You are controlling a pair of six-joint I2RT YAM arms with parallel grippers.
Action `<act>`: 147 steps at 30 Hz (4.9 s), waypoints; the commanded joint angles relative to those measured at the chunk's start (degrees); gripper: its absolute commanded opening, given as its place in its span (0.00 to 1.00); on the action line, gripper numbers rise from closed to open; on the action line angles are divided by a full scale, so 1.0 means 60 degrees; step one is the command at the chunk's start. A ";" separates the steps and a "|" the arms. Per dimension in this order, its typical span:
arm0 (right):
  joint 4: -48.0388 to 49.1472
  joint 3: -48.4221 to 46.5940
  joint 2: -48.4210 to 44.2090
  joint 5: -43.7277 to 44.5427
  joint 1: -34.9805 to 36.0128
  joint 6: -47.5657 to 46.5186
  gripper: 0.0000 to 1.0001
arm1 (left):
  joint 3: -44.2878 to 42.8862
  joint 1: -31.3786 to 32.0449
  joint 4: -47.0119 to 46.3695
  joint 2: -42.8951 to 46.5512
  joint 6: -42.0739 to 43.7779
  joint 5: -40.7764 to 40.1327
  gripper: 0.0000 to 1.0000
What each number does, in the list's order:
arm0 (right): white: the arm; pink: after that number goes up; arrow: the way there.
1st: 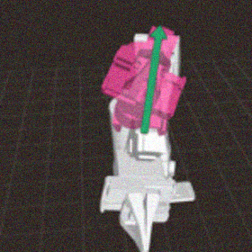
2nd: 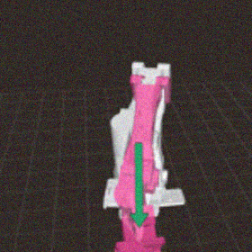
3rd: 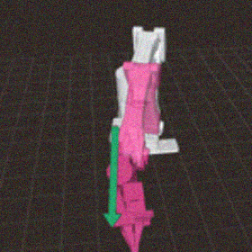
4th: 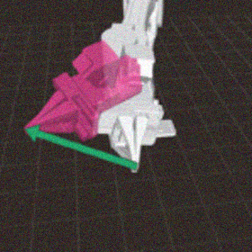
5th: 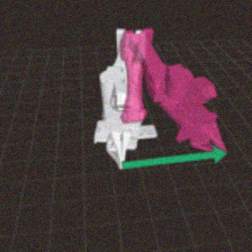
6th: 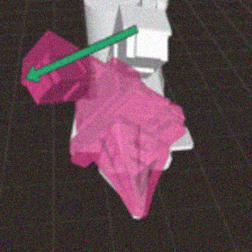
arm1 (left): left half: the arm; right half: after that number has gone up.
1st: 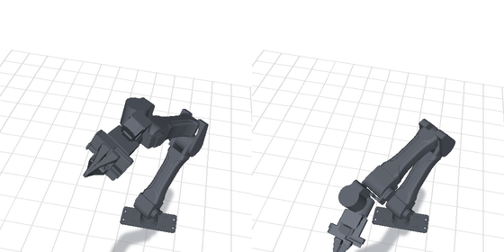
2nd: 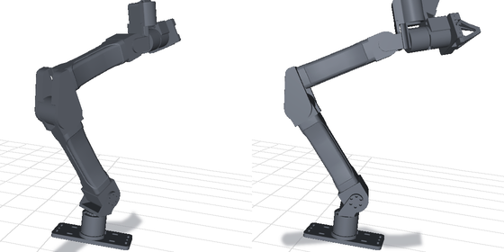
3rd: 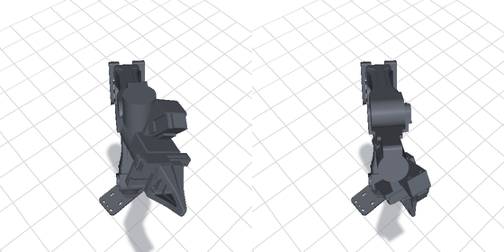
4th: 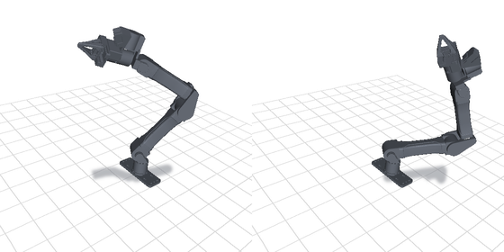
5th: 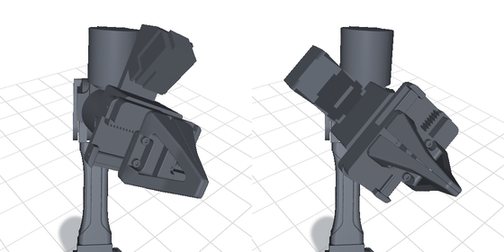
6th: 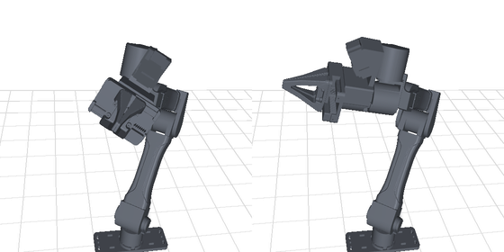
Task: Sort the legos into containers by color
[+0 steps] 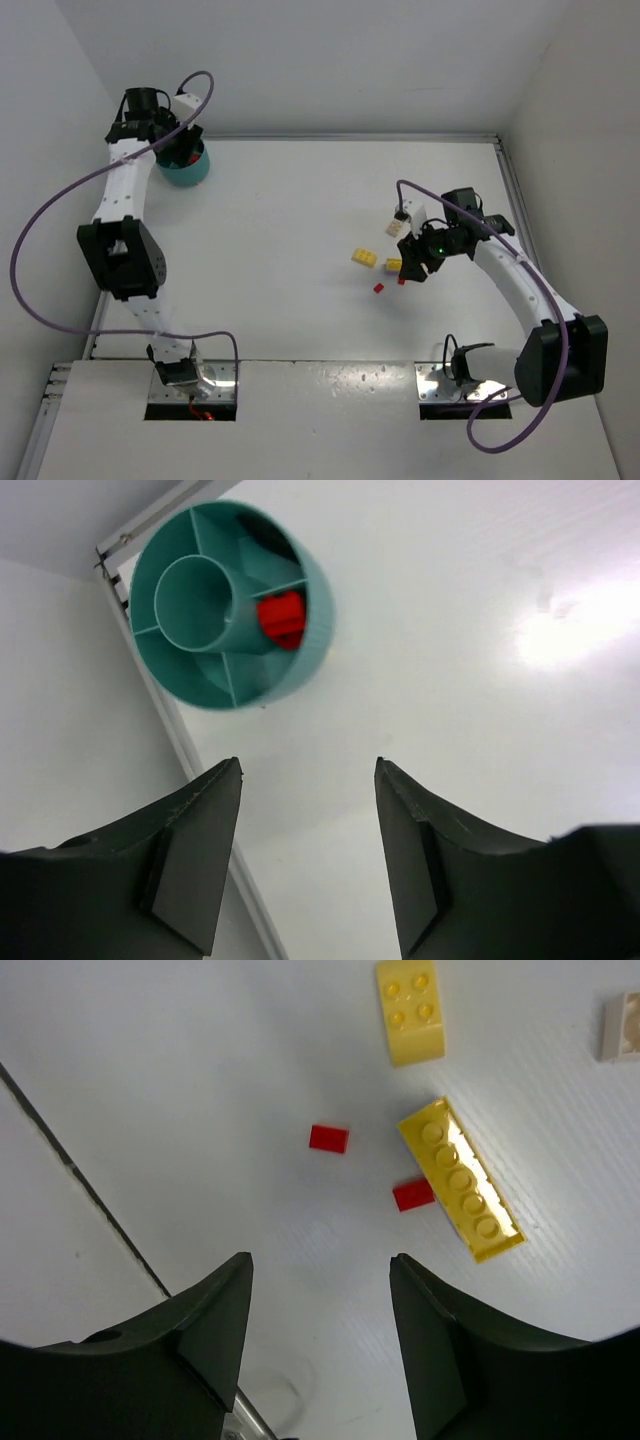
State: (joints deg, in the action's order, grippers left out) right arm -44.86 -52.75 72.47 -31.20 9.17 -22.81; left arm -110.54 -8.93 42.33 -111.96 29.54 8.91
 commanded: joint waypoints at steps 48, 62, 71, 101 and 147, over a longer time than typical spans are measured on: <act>0.1574 -0.0539 0.4532 0.5039 0.2163 0.3098 0.45 | 0.6339 -0.0299 -0.1752 0.6092 -0.2843 0.4184 0.64; 0.1881 -0.0626 0.5221 0.4995 0.2075 0.3186 0.45 | 0.6427 -0.0299 -0.1927 0.6092 -0.2843 0.4184 0.64; 0.1984 -0.0715 0.5412 0.4893 0.2075 0.3186 0.37 | 0.6747 -0.0386 -0.2162 0.6179 -0.3018 0.4272 0.66; -0.2666 -0.5207 0.5057 -0.5618 0.2368 0.0028 0.03 | 1.0220 0.2553 -0.3098 0.8215 -0.1439 0.8917 0.67; -0.4110 -0.5695 0.6247 -0.6519 0.3775 -0.0520 0.01 | 0.8857 0.8344 -0.3714 0.6414 -0.0896 0.5869 0.48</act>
State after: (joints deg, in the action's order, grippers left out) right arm -69.63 -84.55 110.10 -65.08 31.31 -24.40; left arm -55.79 39.64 21.67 -73.41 23.29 43.46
